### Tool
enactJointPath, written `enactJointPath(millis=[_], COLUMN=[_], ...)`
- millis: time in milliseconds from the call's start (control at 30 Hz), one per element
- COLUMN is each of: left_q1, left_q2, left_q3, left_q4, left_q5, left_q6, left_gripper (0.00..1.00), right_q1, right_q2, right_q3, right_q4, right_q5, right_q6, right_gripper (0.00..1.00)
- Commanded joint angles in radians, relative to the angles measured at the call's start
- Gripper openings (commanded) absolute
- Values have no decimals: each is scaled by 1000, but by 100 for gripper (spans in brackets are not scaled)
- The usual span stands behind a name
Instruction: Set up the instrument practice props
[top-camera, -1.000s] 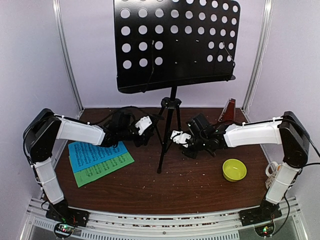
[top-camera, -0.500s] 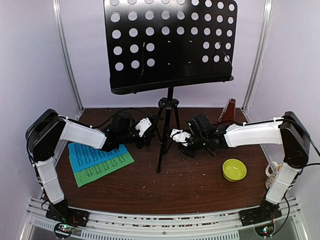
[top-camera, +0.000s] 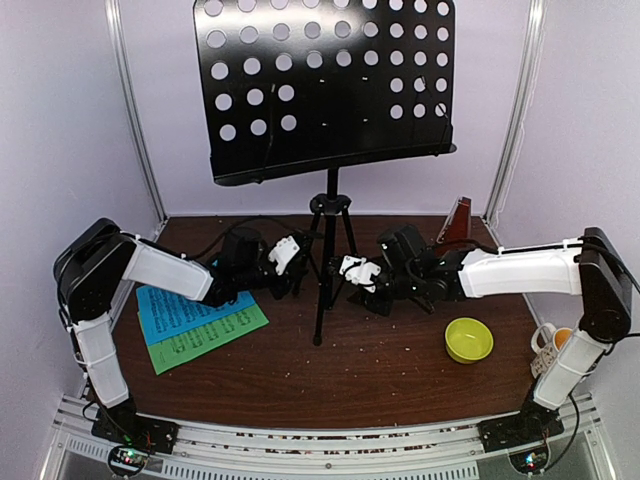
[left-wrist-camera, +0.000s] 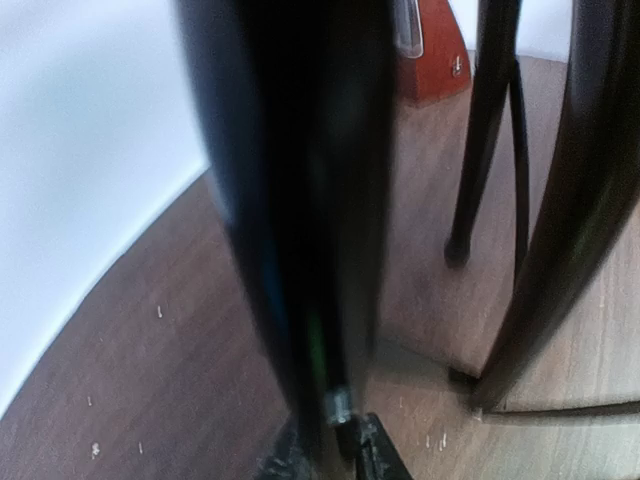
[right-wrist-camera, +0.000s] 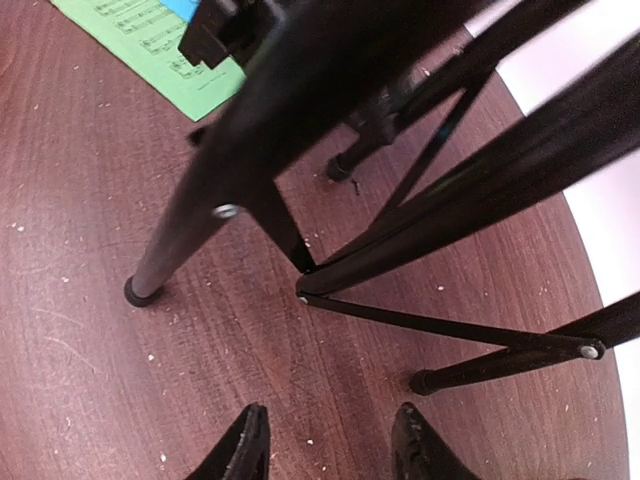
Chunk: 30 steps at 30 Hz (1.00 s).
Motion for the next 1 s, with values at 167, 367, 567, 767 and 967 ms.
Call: enactJointPath(millis=[167, 367, 567, 767, 967], left_q1=[-8, -3, -3, -19, -150], left_q2=[66, 22, -120, -295, -408], left_q3=[-85, -139, -258, -386, -488], left_q4=[-213, -149, -30, 81, 212], left_q5=[-9, 5, -10, -8, -104], left_q6=[34, 14, -38, -124, -254], left_gripper=[34, 45, 62, 75, 78], right_q1=[-27, -73, -164, -256, -290], right_q2=[-47, -78, -93, -58, 28], right_q3=[-35, -63, -84, -50, 55], right_q4=[18, 54, 125, 187, 167], right_q5=[-49, -81, -180, -343, -464], right_q6=[13, 38, 115, 210, 227], right_gripper=[58, 60, 78, 83, 84])
